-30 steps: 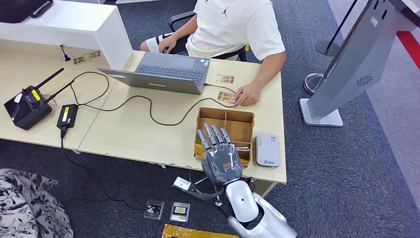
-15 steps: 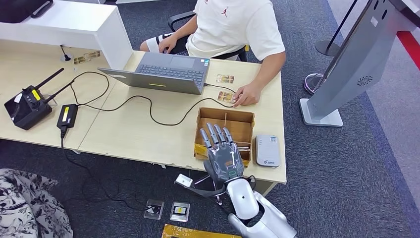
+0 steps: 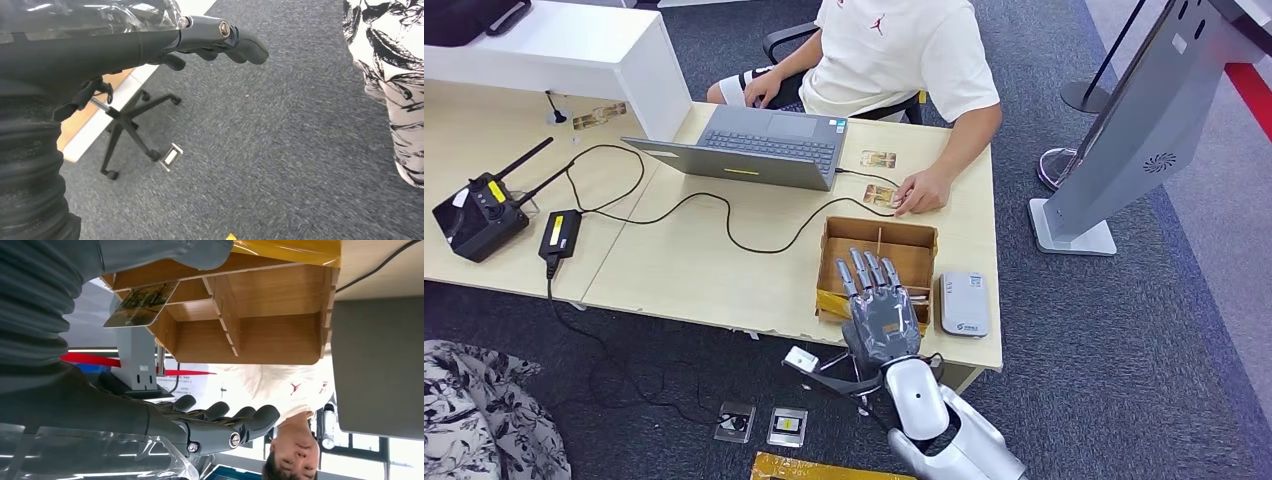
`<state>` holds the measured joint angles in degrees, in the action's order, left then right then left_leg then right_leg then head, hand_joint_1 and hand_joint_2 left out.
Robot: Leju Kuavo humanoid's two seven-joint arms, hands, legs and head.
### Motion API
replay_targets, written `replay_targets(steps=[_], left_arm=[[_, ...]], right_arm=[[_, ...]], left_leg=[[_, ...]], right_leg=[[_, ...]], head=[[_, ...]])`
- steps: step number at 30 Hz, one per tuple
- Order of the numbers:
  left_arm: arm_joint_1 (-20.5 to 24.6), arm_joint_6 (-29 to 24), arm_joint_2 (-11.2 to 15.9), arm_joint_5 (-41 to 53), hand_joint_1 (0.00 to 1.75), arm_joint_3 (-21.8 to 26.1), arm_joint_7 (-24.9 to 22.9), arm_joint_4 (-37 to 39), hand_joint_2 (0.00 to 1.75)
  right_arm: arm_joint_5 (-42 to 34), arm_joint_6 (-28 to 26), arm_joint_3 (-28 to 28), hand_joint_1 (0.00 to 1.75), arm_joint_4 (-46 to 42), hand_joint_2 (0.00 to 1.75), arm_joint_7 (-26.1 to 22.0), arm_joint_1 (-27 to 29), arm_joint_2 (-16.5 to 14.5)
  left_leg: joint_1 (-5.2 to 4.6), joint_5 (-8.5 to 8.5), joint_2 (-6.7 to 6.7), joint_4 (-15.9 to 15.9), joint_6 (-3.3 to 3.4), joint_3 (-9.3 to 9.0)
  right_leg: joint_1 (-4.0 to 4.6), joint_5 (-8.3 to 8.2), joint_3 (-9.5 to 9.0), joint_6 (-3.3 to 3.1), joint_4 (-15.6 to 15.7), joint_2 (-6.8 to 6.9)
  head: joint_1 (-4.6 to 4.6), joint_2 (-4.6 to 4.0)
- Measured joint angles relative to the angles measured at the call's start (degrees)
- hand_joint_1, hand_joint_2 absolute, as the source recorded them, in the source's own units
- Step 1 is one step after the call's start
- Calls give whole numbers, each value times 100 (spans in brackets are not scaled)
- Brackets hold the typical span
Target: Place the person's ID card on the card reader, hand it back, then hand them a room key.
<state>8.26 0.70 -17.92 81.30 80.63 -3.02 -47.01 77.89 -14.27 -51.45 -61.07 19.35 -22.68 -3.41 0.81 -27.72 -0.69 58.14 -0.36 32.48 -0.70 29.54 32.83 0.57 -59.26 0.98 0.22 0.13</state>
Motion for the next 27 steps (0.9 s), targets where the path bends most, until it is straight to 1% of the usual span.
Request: replay_targets(steps=[16, 27], left_arm=[[10, 0, -1, 506, 0, -2, -51, 1, 175], [24, 0, -2, 623, 0, -2, -103, 2, 175]], right_arm=[[-188, 33, 95, 0, 2, 175, 17, 22, 142], [-343, 6, 100, 0, 104, 175, 128, -46, 214]], left_leg=[[0, 0, 3, 0, 0, -1], [0, 0, 5, 0, 0, -1]], right_leg=[[0, 0, 0, 0, 0, -2], [0, 0, 0, 0, 0, -4]], head=[[-1, 0], [0, 0]])
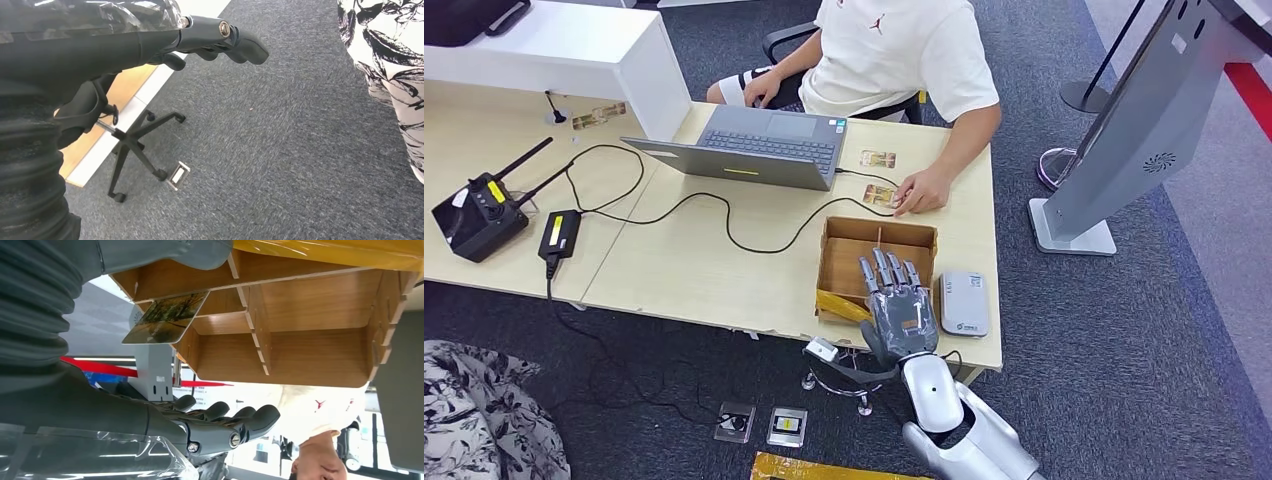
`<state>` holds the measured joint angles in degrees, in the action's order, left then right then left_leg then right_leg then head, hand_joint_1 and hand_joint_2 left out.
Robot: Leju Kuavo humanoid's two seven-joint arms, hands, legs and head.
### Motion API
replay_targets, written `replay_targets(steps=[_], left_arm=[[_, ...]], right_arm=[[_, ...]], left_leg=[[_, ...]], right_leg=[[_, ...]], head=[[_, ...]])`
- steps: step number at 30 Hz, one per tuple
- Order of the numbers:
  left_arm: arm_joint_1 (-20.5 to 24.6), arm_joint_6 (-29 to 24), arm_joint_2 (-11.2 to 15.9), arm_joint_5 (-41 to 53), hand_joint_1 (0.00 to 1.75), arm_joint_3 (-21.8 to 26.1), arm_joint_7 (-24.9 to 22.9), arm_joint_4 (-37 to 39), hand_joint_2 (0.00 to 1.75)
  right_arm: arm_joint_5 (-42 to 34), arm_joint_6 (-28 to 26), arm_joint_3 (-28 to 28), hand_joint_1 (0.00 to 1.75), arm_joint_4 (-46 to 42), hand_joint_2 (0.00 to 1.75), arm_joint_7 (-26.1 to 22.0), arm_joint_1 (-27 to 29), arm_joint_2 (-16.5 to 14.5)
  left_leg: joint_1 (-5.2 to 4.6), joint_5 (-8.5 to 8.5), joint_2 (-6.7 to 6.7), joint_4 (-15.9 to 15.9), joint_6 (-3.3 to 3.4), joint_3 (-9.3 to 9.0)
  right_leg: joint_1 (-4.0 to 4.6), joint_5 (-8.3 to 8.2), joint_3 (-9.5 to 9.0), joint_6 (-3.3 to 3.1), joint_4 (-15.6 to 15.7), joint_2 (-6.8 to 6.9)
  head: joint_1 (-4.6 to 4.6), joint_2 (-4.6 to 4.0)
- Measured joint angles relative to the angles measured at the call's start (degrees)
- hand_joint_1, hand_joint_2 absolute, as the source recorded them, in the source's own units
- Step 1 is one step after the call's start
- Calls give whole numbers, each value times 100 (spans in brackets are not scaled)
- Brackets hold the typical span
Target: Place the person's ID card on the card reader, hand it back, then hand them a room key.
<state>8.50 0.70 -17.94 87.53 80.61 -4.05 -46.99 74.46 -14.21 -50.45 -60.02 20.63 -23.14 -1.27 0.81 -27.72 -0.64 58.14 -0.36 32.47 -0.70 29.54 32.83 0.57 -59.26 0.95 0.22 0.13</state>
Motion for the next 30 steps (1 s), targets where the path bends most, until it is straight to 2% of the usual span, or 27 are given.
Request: replay_targets(steps=[8, 19, 30], left_arm=[[10, 0, -1, 36, 0, 0, -55, 0, 175], [2, 0, -2, 20, 0, -13, -413, 1, 175], [-39, 0, -2, -198, 0, -22, -169, 3, 175]], right_arm=[[-5, -29, 22, 0, 78, 175, 28, 0, 0], [-53, -82, 81, 0, 214, 175, 93, -4, -2], [-87, -205, 243, 0, 367, 175, 201, -89, -4]], left_leg=[[0, 0, 1, 0, 0, 0], [0, 0, 1, 0, 0, -1], [0, 0, 7, 0, 0, -2]], right_leg=[[0, 0, 0, 0, 0, 0], [0, 0, 0, 0, 0, -1], [0, 0, 0, 0, 0, -3]], head=[[-1, 0], [-1, 0], [-1, 0]])
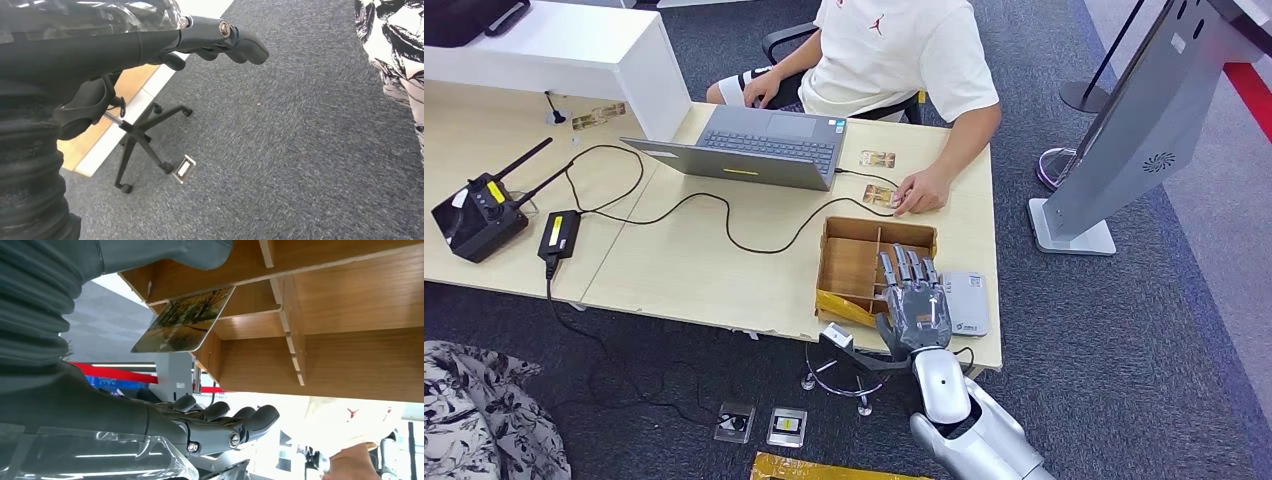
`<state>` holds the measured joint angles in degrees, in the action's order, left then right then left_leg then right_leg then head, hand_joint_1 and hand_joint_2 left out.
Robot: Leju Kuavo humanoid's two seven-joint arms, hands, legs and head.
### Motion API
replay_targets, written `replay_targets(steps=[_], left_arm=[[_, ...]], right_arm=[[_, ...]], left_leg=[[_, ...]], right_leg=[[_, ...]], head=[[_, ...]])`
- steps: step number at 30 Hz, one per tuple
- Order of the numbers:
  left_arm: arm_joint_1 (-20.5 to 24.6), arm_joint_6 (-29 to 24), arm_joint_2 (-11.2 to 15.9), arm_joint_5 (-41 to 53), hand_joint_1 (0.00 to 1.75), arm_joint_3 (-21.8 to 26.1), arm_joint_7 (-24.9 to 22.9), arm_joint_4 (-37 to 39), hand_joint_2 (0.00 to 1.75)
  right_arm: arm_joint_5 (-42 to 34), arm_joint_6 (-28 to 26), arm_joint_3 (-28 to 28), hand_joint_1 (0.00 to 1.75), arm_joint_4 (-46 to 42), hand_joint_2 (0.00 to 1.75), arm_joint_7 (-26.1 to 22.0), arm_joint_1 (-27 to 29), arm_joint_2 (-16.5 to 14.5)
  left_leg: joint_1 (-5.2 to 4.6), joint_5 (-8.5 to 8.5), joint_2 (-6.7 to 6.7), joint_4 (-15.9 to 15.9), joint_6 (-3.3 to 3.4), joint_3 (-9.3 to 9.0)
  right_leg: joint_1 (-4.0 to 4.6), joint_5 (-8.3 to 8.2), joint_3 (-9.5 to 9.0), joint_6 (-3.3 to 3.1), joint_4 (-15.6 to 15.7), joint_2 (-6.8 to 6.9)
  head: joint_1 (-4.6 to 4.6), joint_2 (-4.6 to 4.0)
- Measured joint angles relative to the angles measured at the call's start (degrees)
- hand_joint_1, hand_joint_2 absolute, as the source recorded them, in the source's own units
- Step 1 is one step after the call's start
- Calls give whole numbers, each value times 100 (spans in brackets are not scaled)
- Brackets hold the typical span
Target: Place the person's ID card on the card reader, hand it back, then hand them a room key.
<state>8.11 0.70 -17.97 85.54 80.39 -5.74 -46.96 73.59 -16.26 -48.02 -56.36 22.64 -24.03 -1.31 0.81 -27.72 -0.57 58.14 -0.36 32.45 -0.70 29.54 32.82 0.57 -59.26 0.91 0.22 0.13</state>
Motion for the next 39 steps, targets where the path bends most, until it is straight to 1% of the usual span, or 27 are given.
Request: replay_targets(steps=[5, 11, 14, 15, 17, 18, 19, 23, 27, 32, 39], left_arm=[[0, 0, 0, -10, 0, 4, 70, 1, 175], [0, 0, 0, -10, 0, 7, 128, 1, 175], [0, 0, 0, -7, 0, 7, 168, 1, 175], [1, 0, 0, -4, 0, 7, 174, 1, 175], [1, 0, 0, 1, 0, 7, 182, 1, 175], [1, 0, 0, 8, 0, 7, 175, 1, 175], [1, 0, 0, 26, 0, 8, 139, 1, 175], [1, 0, 0, 104, 0, 9, -99, 1, 175], [0, 0, 0, 81, 0, 9, -152, 0, 175], [0, 0, 0, 49, 0, 9, -173, -1, 175], [5, 0, 0, 81, 0, 13, -156, -1, 175]], right_arm=[[-2, -5, 57, 3, 43, 175, 27, -5, 2], [-2, 5, 77, 21, 49, 175, 43, -5, 2], [-2, 20, 77, 24, 49, 175, 45, -4, 2], [-2, 25, 77, 28, 49, 175, 46, -4, 2], [-2, 36, 77, 41, 48, 175, 46, -4, 2], [-2, 39, 77, 47, 47, 175, 46, -4, 2], [-3, 42, 77, 50, 47, 175, 47, -4, 2], [-34, 63, 83, 51, 47, 175, 48, -2, 9], [-65, 114, 104, 65, 47, 175, 43, 1, 32], [-99, 161, 167, 58, 47, 175, 40, 10, 53], [-144, 154, 227, 66, 47, 175, 53, 38, 83]], left_leg=[[0, 0, 0, 0, 0, 0], [0, 0, 0, 0, 0, 0], [0, 0, 0, 0, 0, 0], [0, 0, 0, 0, 0, 0], [0, 0, 0, 0, 0, 0], [0, 0, 1, 0, 0, 0], [0, 0, 1, 0, 0, 0], [0, 0, 2, 0, 0, -1], [0, 0, 4, 0, 0, -1], [0, 0, 6, 0, 0, -1], [0, 0, 6, 0, 0, -1]], right_leg=[[0, 0, 0, 0, 0, 0], [0, 0, 0, 0, 0, 0], [0, 0, 0, 0, 0, 0], [0, 0, 0, 0, 0, 0], [0, 0, 0, 0, 0, 0], [0, 0, 0, 0, 0, 0], [0, 0, 0, 0, 0, 0], [0, 0, 0, 0, 0, -1], [0, 0, 0, 0, 0, 0], [0, 0, 0, 0, 0, -1], [0, 0, 1, 0, 0, -1]], head=[[0, 0], [1, 0], [1, 0], [1, 0], [1, 0], [0, 0], [0, 0], [0, 0], [0, 0], [0, 0], [0, 0]])
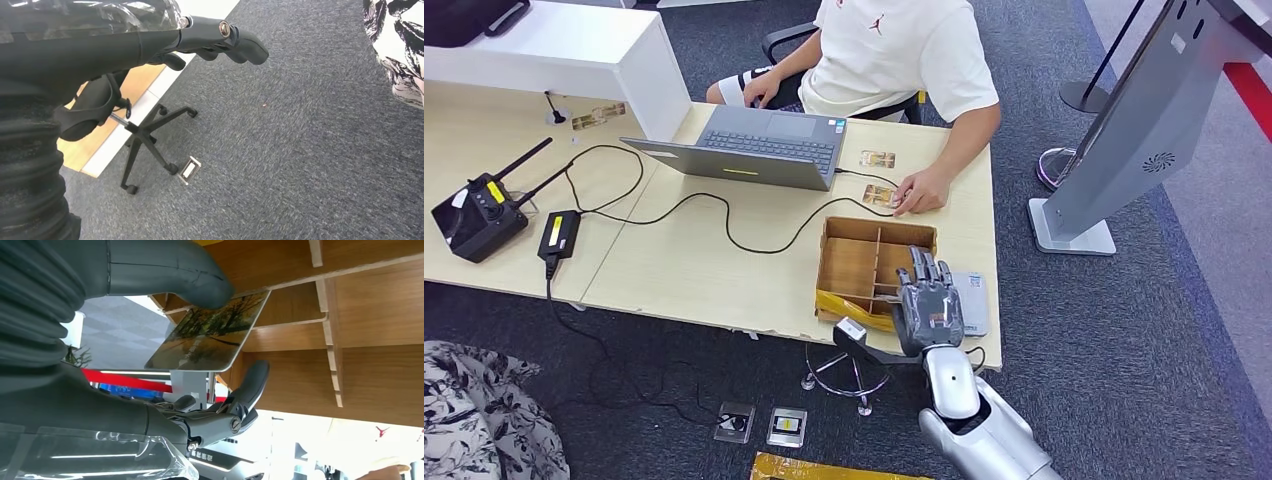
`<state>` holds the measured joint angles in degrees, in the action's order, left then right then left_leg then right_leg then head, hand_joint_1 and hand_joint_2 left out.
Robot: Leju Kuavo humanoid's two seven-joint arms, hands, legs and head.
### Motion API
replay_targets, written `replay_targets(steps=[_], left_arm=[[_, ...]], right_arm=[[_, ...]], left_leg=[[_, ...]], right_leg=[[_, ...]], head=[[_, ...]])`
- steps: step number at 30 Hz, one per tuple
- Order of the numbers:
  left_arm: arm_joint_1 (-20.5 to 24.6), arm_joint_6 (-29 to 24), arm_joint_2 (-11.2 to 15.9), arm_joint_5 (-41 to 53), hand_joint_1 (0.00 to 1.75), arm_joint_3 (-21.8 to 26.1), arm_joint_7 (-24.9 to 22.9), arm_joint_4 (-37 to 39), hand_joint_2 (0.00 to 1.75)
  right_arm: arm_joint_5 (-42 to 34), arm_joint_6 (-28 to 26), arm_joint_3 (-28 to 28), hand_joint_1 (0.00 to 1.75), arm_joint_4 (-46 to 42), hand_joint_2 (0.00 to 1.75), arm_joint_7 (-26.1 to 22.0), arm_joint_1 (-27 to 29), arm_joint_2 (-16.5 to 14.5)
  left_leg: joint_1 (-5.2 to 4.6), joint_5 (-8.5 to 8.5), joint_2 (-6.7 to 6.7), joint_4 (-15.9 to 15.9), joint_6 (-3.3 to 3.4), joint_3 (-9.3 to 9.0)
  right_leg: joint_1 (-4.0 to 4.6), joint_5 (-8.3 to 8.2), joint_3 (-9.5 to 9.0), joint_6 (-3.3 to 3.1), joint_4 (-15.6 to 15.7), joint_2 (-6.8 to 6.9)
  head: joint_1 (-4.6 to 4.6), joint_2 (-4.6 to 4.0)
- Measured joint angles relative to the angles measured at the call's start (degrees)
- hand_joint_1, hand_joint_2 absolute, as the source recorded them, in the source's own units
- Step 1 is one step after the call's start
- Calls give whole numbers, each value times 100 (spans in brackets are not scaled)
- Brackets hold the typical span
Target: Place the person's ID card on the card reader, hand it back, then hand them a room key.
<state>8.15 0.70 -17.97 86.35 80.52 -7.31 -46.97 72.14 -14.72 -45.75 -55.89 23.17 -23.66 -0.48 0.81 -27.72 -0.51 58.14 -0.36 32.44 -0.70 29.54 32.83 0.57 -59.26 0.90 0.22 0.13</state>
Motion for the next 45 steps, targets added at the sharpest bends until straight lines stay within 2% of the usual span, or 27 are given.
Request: replay_targets(steps=[3, 7, 11, 15, 27, 32, 37, 40, 45], left_arm=[[3, 0, 0, 38, 0, 0, -2, 0, 175], [5, 0, 1, 65, 0, -1, -39, -1, 175], [5, 0, 1, 65, 0, -2, -112, -2, 175], [4, 0, 2, 19, 0, -7, -160, -4, 175], [6, 0, 0, -79, 0, -1, 284, -37, 175], [19, 0, 1, -59, 0, 3, 408, -49, 175], [39, 0, 1, -60, 0, 9, 531, -50, 175], [51, 0, 2, -98, 0, 9, 597, -50, 175], [54, 0, 2, -109, 0, 9, 633, -50, 175]], right_arm=[[-27, -10, 26, 83, 0, 175, 17, 12, 13], [-53, -30, 93, 134, 0, 175, 34, 30, 33], [-67, -64, 125, 152, -2, 175, 39, 40, 52], [-73, -82, 165, 154, -2, 175, 36, 50, 61], [-76, -84, 179, 157, -11, 175, 65, 53, 59], [-71, -84, 180, 173, -49, 175, 110, 70, 61], [-37, -144, 185, 175, -93, 175, 161, 96, 63], [8, -398, 213, 175, -160, 175, 218, 146, 67], [149, -1251, 302, 175, -402, 175, 232, 267, 86]], left_leg=[[0, 0, 0, 0, 0, 0], [0, 0, 0, 0, 0, 0], [0, 0, 1, 0, 0, -2], [0, 0, 2, 0, 0, -2], [0, 0, 2, 0, 0, -1], [0, 0, 2, 0, 0, -1], [0, 0, 1, 0, 0, 0], [0, 0, 1, 0, 0, 0], [0, 0, 1, 0, 0, 0]], right_leg=[[0, 0, 0, 0, 0, 0], [0, 0, 0, 0, 0, -1], [0, 0, -1, 0, 0, -2], [0, 0, -1, 0, 0, -2], [0, 0, -1, 0, 0, -1], [0, 0, -1, 0, 0, -2], [0, 0, 0, 0, 0, -1], [0, 0, 0, 0, 0, -1], [0, 0, 0, 0, 0, -1]], head=[[0, 0], [0, 0], [1, 0], [0, 0], [0, 0], [1, 0], [1, 0], [1, 0], [1, 0]])
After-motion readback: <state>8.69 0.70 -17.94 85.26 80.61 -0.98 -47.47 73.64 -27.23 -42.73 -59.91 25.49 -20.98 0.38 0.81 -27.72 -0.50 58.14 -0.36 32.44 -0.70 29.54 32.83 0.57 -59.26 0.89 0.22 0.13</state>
